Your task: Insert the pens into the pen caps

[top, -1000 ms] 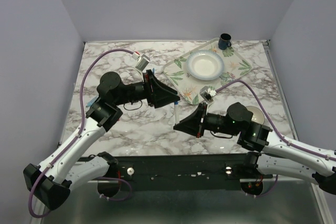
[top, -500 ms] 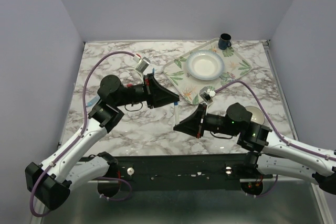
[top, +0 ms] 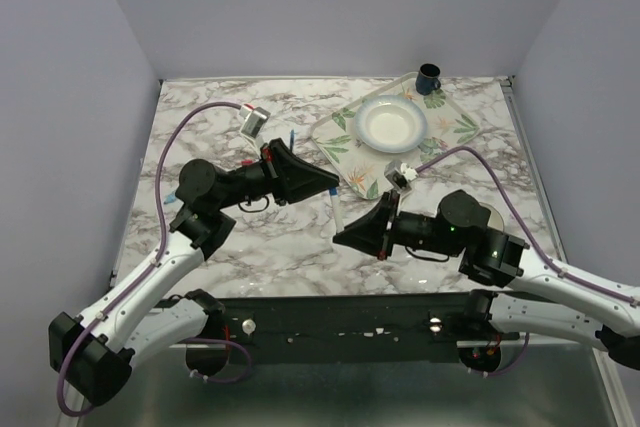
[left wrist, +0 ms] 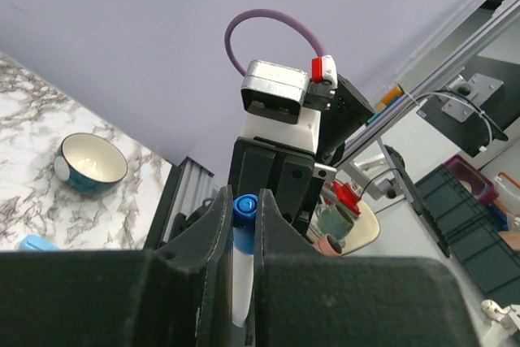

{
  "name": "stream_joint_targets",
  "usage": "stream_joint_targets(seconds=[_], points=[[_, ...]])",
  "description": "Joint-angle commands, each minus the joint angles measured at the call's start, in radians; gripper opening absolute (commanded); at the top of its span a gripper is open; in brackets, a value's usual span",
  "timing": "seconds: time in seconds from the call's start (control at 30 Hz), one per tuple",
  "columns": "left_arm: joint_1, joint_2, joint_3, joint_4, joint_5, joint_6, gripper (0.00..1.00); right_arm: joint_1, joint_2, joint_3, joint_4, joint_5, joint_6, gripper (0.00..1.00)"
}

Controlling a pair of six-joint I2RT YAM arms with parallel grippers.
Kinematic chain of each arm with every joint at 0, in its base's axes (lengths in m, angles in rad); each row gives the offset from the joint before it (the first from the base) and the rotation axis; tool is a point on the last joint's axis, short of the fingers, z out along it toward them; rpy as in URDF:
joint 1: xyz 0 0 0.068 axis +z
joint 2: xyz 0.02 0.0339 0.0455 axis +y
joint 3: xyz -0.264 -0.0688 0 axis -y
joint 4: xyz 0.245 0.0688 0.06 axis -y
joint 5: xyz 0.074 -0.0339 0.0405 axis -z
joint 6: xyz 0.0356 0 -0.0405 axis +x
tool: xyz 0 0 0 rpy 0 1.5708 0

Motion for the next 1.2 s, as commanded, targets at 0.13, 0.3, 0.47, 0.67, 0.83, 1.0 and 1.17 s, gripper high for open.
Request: stream_joint_targets(seconds=[0.13, 0.3, 0.47, 0.67, 0.83, 1.0, 1.17], points=[[-0.014, -0.026, -0.094, 0.021, 0.040, -0.058, 0.00, -0.012, 0.052, 0.169, 0.162, 0.133, -0.018, 0.01], [-0.031, -0.025, -0.085, -0.056, 0.048, -0.009, 0.00, -0.012, 0.057, 0.222, 0.161, 0.185, -0.068, 0.01], [-0.043, -0.022, -0.077, -0.110, 0.051, 0.025, 0.00, -0.015, 0.040, 0.265, 0.154, 0.253, -0.128, 0.01], [-0.075, -0.016, -0.081, -0.079, 0.043, 0.025, 0.00, -0.016, 0.055, 0.338, 0.145, 0.267, -0.180, 0.01], [-0.105, -0.002, -0.118, -0.035, 0.052, -0.021, 0.00, -0.027, 0.074, 0.387, 0.125, 0.285, -0.223, 0.01], [-0.146, -0.002, -0.141, 0.116, 0.060, -0.070, 0.00, -0.053, 0.092, 0.423, 0.145, 0.224, -0.207, 0.01], [-0.178, 0.033, -0.121, 0.146, 0.077, -0.073, 0.00, -0.058, 0.101, 0.459, 0.186, 0.150, -0.170, 0.01]])
